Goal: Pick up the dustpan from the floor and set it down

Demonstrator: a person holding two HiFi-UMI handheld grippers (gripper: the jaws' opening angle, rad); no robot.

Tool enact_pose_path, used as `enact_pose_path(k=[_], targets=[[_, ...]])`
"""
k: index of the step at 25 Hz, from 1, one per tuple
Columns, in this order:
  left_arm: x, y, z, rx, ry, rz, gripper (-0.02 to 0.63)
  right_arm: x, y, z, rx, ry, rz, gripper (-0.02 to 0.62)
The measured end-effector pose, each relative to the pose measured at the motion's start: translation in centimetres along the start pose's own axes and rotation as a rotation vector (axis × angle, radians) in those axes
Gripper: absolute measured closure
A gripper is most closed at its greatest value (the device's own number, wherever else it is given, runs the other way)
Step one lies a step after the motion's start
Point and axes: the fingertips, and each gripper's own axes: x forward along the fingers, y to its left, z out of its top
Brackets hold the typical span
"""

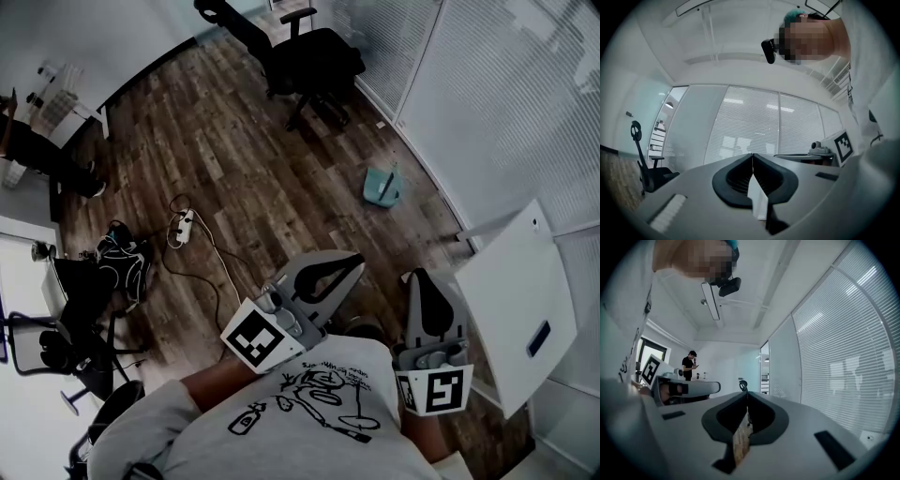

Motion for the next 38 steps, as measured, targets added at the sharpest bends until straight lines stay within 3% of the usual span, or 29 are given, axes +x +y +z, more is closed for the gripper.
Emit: enact_pose_path(k=[6, 16, 22, 38], targets=[[-1.3, 2.3, -1.2, -0.023, 0.022, 0.014, 0.604, 1.8, 1.9, -0.7, 0.004, 0.013, 0.011, 0.589], [2.0, 4.6, -1.5, -0.020, 0.014, 0.019, 0.604, 4.9, -1.5, -1.9, 0.009, 0.020, 0.004, 0.589], [6.6, 5.8, -2.0, -0.012, 0.034, 0.016, 0.604, 6.9, -5.6, -2.0, 0.011, 0.015, 0.007, 0.589], [23.5, 8.7, -2.3, 0.019, 0.026, 0.064, 0.604, 12.3, -22.0, -2.3, 0.010, -0.002, 0.055, 0.589]])
